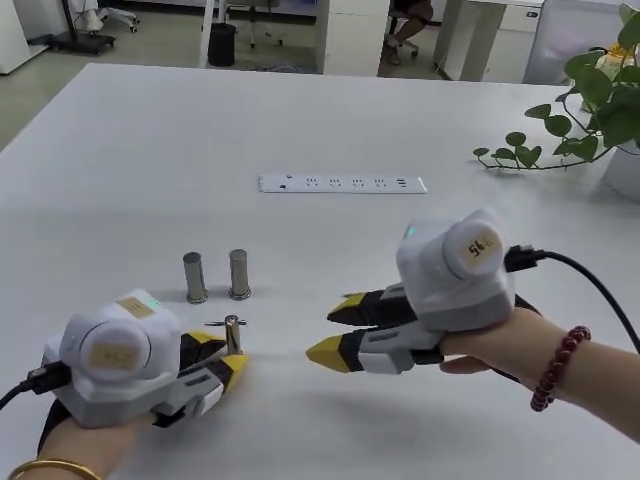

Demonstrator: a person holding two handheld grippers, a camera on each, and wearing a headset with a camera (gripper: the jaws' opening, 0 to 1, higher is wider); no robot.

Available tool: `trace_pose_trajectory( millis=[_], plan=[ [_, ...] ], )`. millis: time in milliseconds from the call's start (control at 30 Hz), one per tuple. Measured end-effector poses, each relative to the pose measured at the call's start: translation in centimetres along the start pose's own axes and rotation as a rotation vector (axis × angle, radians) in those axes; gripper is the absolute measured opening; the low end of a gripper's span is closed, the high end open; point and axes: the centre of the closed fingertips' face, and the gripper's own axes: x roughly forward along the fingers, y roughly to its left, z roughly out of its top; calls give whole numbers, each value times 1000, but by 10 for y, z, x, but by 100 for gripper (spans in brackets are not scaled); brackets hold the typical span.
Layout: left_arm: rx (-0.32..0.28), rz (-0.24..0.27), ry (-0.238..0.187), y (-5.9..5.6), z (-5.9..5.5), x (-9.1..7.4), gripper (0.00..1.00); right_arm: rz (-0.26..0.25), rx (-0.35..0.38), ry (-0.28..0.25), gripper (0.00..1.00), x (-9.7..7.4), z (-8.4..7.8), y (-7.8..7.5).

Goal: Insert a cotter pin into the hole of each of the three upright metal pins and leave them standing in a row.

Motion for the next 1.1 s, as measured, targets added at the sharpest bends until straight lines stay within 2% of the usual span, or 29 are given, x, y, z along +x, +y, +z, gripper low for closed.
trace_pose_trajectory(
  millis=[367, 467, 567, 733, 867, 967, 1100],
  plan=[
    [-35, 2, -38, 0, 13, -14, 38, -47, -8, -36, 27, 5, 13, -15],
    [-33, -5, -46, -1, 15, -17, 42, -66, -26, -30, 27, 10, 16, -18],
    [-39, -22, -56, -4, 18, -21, 46, -76, -16, -47, 28, 16, 22, -22],
    [-54, -29, -73, -5, 24, -25, 60, -105, -23, -64, 28, 27, 33, -28],
    [-12, -32, -65, -9, 27, -28, 68, -123, 1, -92, 28, 36, 40, -31],
    [-28, -47, -86, -13, 33, -31, 72, -135, 10, -107, 28, 43, 45, -35],
    [-8, -47, -88, -17, 36, -35, 77, -150, 26, -130, 28, 51, 51, -40]
  ],
)
